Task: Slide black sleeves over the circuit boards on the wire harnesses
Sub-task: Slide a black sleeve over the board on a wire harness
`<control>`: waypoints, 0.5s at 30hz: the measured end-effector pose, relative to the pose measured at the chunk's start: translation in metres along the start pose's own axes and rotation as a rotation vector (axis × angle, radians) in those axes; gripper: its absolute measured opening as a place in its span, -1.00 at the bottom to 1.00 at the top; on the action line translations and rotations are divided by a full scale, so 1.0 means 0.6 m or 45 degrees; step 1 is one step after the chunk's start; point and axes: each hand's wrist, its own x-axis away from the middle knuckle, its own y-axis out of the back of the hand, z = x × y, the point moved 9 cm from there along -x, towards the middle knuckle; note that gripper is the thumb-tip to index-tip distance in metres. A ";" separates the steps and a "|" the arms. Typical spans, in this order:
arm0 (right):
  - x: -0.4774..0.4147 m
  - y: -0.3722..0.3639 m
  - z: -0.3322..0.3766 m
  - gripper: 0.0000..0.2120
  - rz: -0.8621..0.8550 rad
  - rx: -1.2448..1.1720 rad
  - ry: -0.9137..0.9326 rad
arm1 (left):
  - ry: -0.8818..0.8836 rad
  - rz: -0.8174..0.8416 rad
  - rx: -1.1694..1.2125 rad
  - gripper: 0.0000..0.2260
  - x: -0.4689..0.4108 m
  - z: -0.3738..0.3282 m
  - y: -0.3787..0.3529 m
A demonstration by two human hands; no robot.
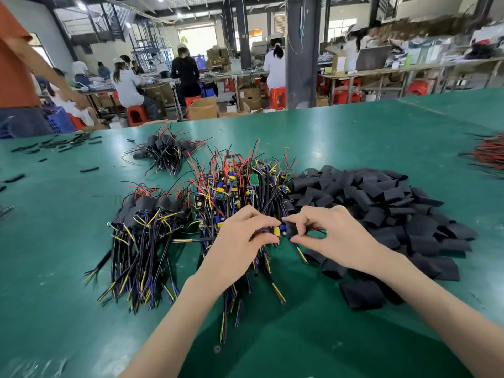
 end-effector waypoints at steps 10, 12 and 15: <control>0.004 -0.011 0.008 -0.72 0.099 0.116 0.053 | 0.169 0.124 0.084 -0.74 0.004 0.022 -0.018; 0.004 -0.013 0.011 -0.72 0.117 0.094 0.049 | 0.151 0.125 0.095 -0.74 0.004 0.018 -0.017; 0.004 -0.007 0.001 -0.71 0.134 -0.092 -0.040 | 0.117 0.114 0.124 -0.73 0.003 0.011 -0.013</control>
